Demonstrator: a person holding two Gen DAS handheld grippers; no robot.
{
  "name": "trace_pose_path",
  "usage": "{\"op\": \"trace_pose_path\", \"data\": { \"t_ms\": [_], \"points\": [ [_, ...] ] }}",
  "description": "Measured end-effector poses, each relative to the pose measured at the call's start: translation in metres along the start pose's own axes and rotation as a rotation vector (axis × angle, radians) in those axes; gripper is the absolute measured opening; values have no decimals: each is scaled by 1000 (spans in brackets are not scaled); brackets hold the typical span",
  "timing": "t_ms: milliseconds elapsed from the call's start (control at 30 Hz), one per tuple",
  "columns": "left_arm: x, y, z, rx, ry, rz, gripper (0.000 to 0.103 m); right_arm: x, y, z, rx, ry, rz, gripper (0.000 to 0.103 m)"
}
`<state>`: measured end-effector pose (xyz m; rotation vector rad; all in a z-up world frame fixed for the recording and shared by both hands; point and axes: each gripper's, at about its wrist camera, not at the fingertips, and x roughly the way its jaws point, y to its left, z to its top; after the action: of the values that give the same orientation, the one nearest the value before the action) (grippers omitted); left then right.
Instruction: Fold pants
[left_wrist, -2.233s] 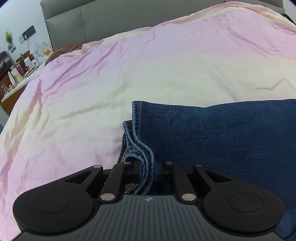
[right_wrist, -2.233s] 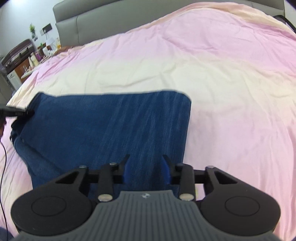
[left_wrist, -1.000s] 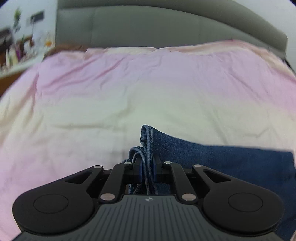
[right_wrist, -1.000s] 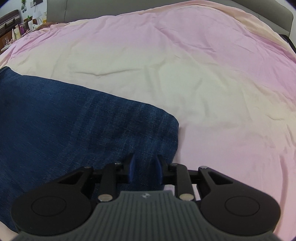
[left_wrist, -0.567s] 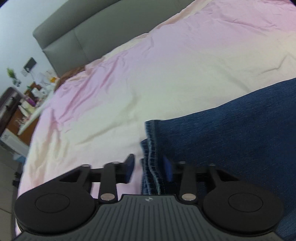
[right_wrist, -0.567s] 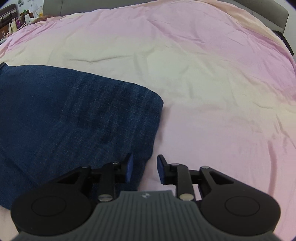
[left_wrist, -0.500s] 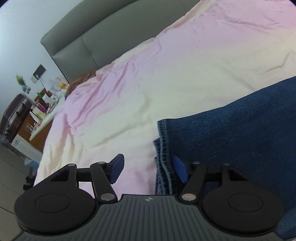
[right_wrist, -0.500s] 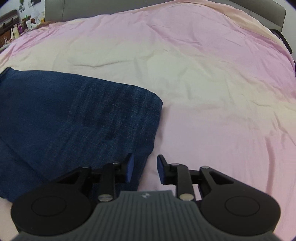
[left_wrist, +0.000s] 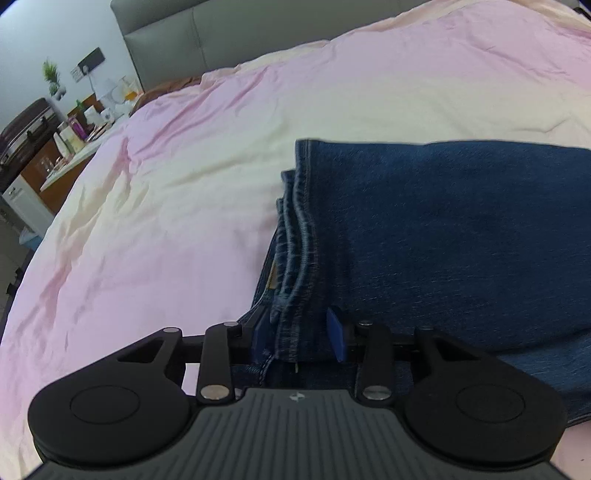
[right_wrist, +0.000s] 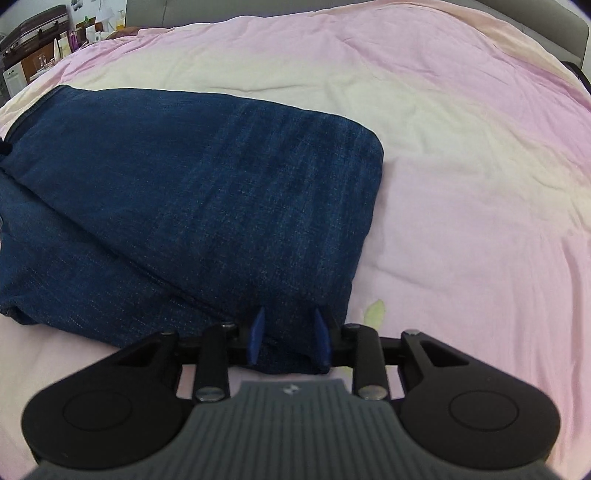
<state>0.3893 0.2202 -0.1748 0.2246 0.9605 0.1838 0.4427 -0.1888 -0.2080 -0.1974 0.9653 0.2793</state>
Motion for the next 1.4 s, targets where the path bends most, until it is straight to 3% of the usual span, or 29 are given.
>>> {"op": "trace_pose_path", "data": {
  "t_ms": [100,167,300,367,500,567,667,733,867,967,1200,1300,1400],
  "points": [
    [14,2,-3,-16,33,-3,46,4,-3,-3,9,-5,16,25],
    [18,4,-3,-30,50,4,52,7,-4,-9,3,-9,26,25],
    [4,7,-4,-29,25,47,59,8,-9,-8,-6,0,41,25],
    [-12,18,-8,-87,-7,59,65,1,-11,-6,-1,11,38,32],
    [-42,52,-20,-306,-46,-43,73,-25,-20,-8,27,-27,75,47],
    [-52,66,-28,-431,-57,-92,83,-36,-35,-10,131,-60,103,58],
    [-63,70,-35,-502,-70,-151,79,-36,-58,-11,292,-67,155,63],
    [-71,59,-33,-466,-87,-203,73,-28,-74,-12,399,-63,186,63],
    [-79,13,-17,-295,-125,-254,71,0,-110,-17,653,-27,303,62],
    [-75,-24,-5,-167,-130,-302,68,23,-118,-20,737,6,350,56],
    [-60,-107,10,154,-126,-421,61,46,-122,-26,798,-15,450,49],
    [-58,-138,8,315,-135,-440,60,47,-120,-27,775,-28,479,42],
    [-54,-163,5,452,-110,-435,42,47,-121,-29,753,-41,506,40]
  ]
}}
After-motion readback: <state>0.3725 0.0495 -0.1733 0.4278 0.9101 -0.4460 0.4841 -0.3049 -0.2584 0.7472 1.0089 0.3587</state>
